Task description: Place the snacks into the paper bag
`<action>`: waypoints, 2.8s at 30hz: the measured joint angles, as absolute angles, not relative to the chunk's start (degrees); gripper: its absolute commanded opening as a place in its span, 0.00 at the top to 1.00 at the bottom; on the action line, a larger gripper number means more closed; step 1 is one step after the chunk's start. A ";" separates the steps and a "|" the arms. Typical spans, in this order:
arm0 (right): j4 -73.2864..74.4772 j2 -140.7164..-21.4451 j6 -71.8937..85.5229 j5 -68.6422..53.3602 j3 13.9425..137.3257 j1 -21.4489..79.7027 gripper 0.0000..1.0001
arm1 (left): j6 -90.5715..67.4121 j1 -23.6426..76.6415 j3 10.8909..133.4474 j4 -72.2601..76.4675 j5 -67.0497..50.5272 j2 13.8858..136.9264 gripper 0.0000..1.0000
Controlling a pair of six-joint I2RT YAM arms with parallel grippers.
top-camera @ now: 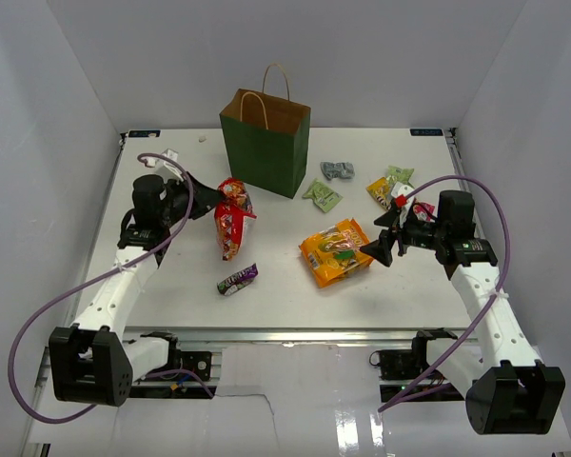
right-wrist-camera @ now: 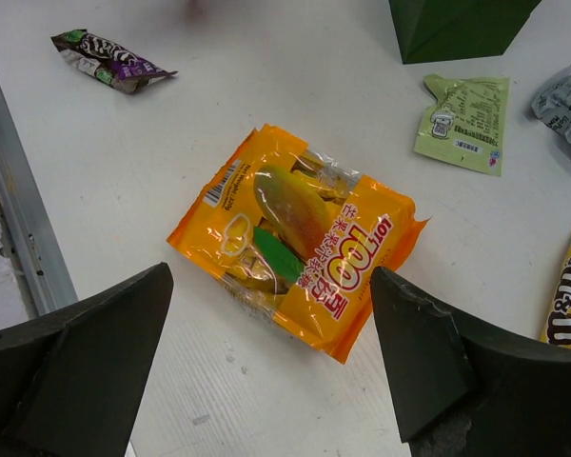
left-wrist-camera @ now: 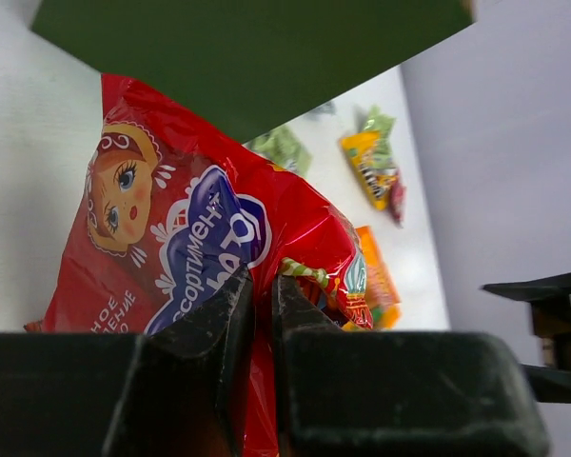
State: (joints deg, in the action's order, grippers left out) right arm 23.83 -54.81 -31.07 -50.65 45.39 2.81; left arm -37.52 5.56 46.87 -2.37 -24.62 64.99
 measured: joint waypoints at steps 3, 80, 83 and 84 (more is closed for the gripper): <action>23.86 -54.85 -31.05 -50.46 45.19 2.81 0.10 | -41.60 5.48 46.98 0.03 -26.20 64.77 1.00; 22.35 -55.68 -28.95 -48.51 45.08 4.25 0.10 | -90.61 13.43 131.96 23.31 -9.96 129.82 1.00; 22.35 -55.86 -28.95 -48.51 45.08 4.25 0.10 | -90.08 13.78 126.80 24.45 -10.50 128.29 1.00; 22.35 -55.90 -28.95 -48.49 45.08 4.25 0.10 | -90.00 13.87 125.34 24.53 -10.70 127.94 1.00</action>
State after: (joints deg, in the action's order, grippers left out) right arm 22.35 -55.90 -28.95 -48.49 45.08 4.25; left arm -90.00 13.87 125.34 24.53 -10.70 127.94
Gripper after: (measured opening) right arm 0.903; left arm 0.215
